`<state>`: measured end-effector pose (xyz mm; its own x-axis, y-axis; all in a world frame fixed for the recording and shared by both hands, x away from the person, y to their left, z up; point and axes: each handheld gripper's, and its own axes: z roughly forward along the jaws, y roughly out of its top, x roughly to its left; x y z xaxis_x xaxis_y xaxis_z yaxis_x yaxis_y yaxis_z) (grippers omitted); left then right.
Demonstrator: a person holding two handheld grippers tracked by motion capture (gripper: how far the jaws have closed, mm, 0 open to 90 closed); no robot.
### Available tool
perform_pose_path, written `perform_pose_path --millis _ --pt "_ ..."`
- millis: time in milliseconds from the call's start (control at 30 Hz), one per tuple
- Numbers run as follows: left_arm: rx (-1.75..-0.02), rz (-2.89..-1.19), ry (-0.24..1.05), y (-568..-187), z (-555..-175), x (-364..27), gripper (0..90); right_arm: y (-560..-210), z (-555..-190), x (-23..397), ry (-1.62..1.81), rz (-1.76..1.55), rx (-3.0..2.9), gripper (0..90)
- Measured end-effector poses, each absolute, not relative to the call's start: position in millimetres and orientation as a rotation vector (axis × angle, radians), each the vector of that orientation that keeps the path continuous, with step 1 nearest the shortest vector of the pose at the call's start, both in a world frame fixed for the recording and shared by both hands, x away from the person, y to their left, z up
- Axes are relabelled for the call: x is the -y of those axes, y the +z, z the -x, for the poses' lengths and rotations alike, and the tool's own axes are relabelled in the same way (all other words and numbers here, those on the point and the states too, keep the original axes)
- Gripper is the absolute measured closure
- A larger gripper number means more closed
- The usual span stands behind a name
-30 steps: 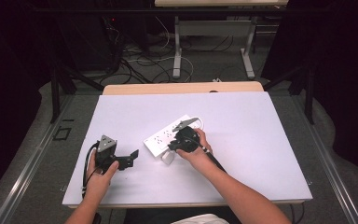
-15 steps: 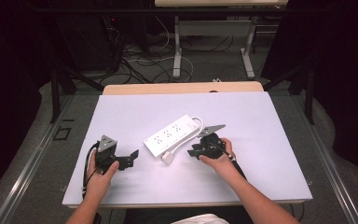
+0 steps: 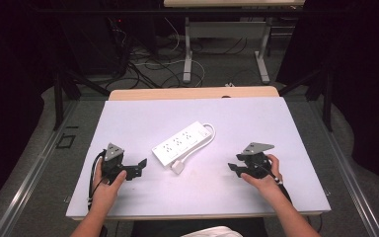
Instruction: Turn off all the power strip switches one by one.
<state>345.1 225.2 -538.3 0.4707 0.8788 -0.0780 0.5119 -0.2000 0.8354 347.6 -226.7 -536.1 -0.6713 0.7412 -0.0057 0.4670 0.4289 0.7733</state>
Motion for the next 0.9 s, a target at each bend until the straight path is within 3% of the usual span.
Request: perform_pose_path --millis 167,467,600,700,900 --pt "-1.17 -1.861 0.535 -539 -345 -225 0.6 -530 -337 252 1.138 -1.131 -2.26 42.0" --pt "-1.155 -1.869 0.538 -539 -346 -225 0.6 -528 -335 286 1.144 -1.297 -2.121 16.7" --pt "-1.156 -1.872 0.525 -539 -346 -224 0.6 -532 -339 297 1.136 -1.355 -2.039 11.9" --pt "-1.15 -1.879 0.532 -538 -346 -224 0.7 -538 -342 306 1.111 -1.386 -2.009 0.0" --pt "-1.148 -1.886 0.522 -538 -346 -225 0.6 -547 -345 318 1.061 -1.469 -1.966 0.0"
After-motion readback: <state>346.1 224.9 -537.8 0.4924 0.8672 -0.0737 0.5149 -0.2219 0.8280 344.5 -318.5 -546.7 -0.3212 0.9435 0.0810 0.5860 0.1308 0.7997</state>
